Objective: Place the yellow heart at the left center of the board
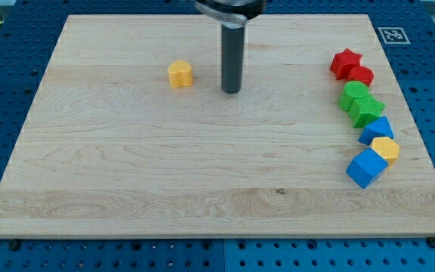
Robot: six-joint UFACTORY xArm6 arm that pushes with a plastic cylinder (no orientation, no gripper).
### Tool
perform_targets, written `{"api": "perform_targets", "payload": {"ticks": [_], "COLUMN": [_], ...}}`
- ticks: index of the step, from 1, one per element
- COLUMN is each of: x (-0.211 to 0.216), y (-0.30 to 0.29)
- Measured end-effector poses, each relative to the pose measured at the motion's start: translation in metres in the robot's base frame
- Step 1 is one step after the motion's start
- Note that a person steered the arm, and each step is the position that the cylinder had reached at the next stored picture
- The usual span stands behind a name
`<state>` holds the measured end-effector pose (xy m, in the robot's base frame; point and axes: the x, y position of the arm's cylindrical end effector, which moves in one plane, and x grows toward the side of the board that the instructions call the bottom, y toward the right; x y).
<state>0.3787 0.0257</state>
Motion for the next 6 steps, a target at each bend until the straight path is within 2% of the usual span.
{"api": "perform_targets", "payload": {"ticks": [1, 2, 3, 4, 5, 6], "x": [-0.024, -0.013, -0.007, -0.058, -0.067, -0.041], "y": [-0.029, -0.102, -0.15, -0.125, -0.142, -0.169]}}
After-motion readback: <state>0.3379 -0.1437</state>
